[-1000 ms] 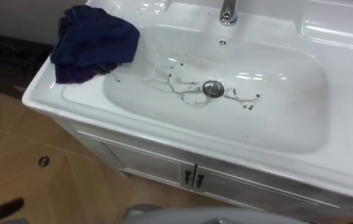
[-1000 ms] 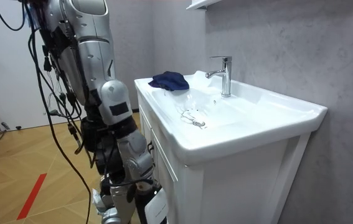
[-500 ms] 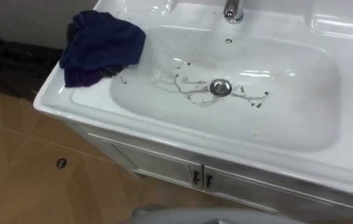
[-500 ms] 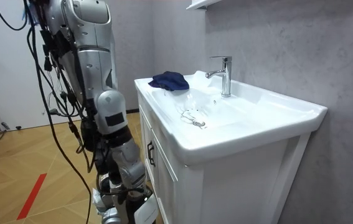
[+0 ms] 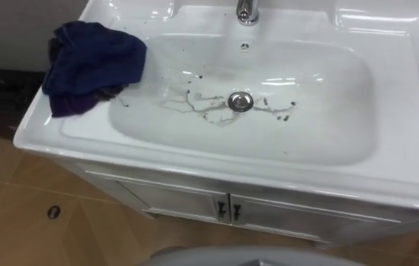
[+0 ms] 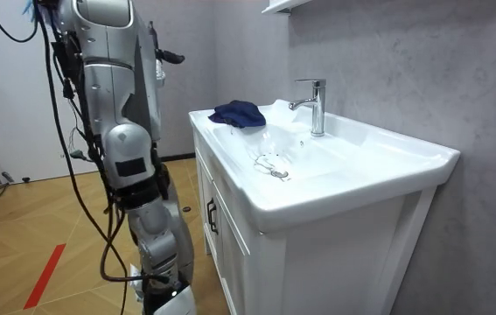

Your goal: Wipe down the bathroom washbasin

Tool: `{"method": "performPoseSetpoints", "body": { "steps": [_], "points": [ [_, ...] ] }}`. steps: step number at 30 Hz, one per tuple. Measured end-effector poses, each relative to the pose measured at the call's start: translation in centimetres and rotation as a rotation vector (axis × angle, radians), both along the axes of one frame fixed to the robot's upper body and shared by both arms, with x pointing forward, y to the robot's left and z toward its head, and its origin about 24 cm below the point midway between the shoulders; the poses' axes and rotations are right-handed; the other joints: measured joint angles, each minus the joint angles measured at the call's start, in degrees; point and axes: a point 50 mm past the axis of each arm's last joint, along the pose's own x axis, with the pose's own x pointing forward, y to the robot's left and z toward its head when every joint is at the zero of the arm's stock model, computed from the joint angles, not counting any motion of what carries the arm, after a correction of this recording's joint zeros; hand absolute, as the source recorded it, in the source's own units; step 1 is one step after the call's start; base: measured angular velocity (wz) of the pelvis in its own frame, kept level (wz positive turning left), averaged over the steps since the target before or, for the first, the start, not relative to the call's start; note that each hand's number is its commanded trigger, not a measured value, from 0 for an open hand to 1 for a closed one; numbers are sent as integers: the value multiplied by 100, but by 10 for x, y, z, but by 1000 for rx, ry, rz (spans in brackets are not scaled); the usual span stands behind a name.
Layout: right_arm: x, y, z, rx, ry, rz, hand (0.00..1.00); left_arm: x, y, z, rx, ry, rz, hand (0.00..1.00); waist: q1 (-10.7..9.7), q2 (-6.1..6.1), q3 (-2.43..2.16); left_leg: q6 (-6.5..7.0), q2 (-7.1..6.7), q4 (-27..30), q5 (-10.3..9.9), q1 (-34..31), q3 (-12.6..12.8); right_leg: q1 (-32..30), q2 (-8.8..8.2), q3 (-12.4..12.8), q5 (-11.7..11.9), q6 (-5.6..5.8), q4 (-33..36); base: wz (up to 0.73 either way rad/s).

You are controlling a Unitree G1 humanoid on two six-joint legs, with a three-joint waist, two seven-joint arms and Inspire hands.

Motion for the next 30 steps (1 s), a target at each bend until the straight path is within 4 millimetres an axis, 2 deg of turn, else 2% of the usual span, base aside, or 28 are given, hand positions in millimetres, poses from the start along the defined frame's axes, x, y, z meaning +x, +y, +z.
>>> {"method": "performPoseSetpoints", "body": {
  "steps": [5,8,10,13,15,18,22,26,28,30],
  "points": [
    [-9,3,0,29,36,-6,0,16,-12,-4,-8,46,-111,0,-32,6,2,-1,16,3,0,14,86,-34,21,95,6,-9,42,-11],
    [-13,3,0,41,46,-10,0,24,-18,-4,28,114,-158,0,-71,9,-12,-1,24,15,0,15,116,-36,21,110,7,-11,38,-5],
    [-13,3,0,40,46,-14,0,29,-20,-1,53,129,-173,0,-151,-21,20,-1,23,12,0,12,116,-55,21,130,8,-11,52,-4],
    [-12,3,0,47,54,-6,0,44,-27,6,99,158,-202,0,-158,-31,54,-1,22,2,0,-6,106,-91,18,149,7,-10,87,0],
    [-10,3,0,60,55,-11,0,50,-30,7,130,198,-215,0,-187,-48,61,-1,19,-4,0,-3,116,-100,20,190,7,-10,96,-5],
    [-7,4,0,71,53,-11,0,56,-35,5,156,280,-246,0,-256,-72,54,-1,15,-6,0,1,154,-116,29,236,8,-9,96,-7],
    [-6,4,0,78,48,-26,0,62,-40,0,167,374,-278,0,-319,-93,-3,-1,27,1,1,-3,244,-168,44,287,13,-18,114,-11],
    [-10,3,0,60,63,-35,0,77,-44,-1,186,433,-293,0,-333,-122,-3,-1,80,5,1,4,290,-147,64,279,65,-31,108,-3],
    [-9,2,0,49,63,-39,0,89,-41,-5,179,492,-304,0,-430,-104,8,-1,93,12,1,13,280,-92,83,259,103,-36,46,5],
    [-7,1,0,40,50,-54,0,93,-40,-9,174,532,-314,0,-499,-58,20,-1,103,13,1,19,283,-86,95,270,132,-40,16,-2]
  ]
}}
